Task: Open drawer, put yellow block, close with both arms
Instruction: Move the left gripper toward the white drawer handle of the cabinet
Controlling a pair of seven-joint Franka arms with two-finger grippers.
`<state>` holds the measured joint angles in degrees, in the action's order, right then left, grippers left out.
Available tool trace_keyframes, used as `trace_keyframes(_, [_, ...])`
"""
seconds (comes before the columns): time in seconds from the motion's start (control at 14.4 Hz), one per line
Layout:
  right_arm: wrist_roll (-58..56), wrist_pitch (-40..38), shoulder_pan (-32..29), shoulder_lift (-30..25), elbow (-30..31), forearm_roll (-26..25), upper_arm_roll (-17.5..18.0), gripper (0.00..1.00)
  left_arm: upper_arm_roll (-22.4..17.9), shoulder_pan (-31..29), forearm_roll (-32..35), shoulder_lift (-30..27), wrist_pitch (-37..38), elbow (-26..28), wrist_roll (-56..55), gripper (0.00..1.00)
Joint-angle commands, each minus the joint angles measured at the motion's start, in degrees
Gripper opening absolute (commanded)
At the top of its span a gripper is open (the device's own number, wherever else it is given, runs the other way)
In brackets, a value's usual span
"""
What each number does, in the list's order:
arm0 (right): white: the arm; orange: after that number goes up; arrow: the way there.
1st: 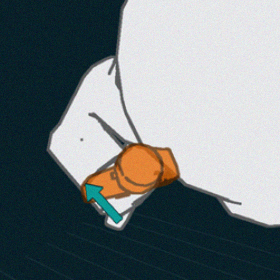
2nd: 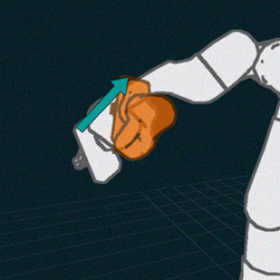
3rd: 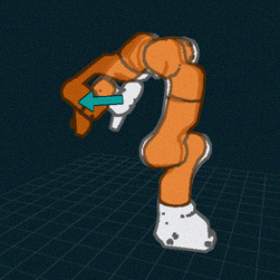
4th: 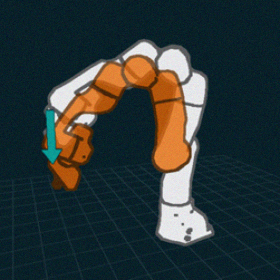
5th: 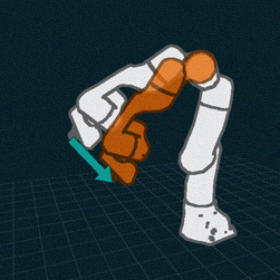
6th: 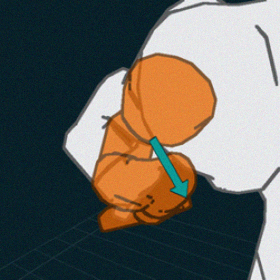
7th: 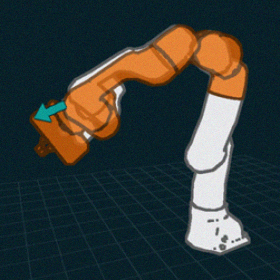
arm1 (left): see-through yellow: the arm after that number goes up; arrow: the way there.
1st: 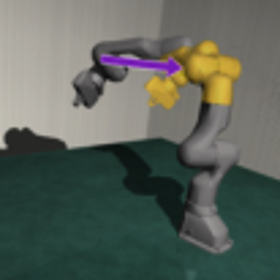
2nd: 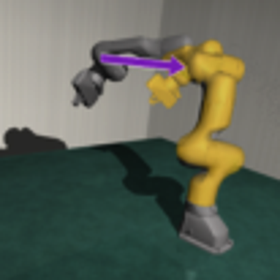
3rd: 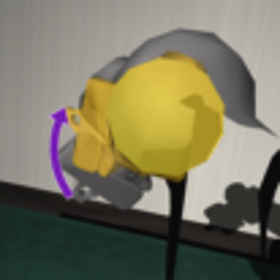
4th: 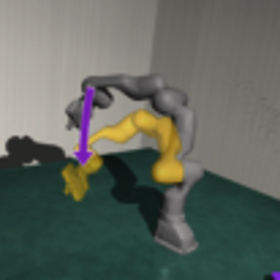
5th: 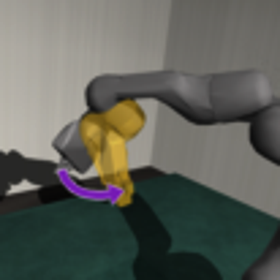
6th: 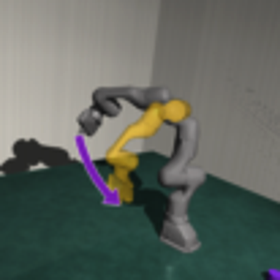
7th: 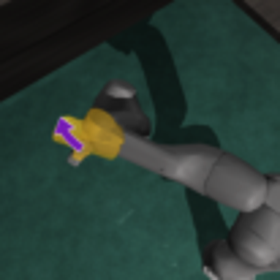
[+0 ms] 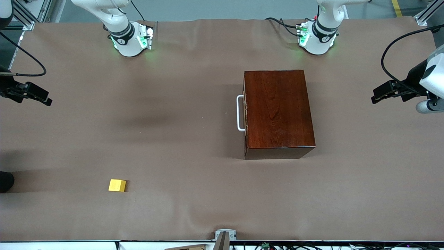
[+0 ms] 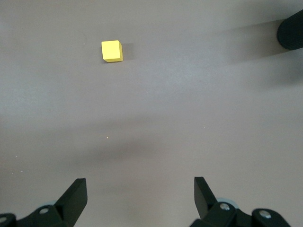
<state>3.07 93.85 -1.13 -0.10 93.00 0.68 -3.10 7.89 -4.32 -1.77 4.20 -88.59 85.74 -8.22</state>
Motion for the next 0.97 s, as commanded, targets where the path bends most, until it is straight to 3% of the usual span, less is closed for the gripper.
trace_keyframes(0.0, [0.6,-0.5,-0.3,0.3,-0.7,-0.9,0.4,1.00,0.5,-0.4,0.2,0.2,0.9,-1.2,0.0,1.00])
trace_keyframes(0.9, [0.6,-0.6,-0.3,0.3,-0.7,-0.9,0.4,1.00,1.3,5.4,0.0,2.3,2.0,-2.1,-4.3,1.00])
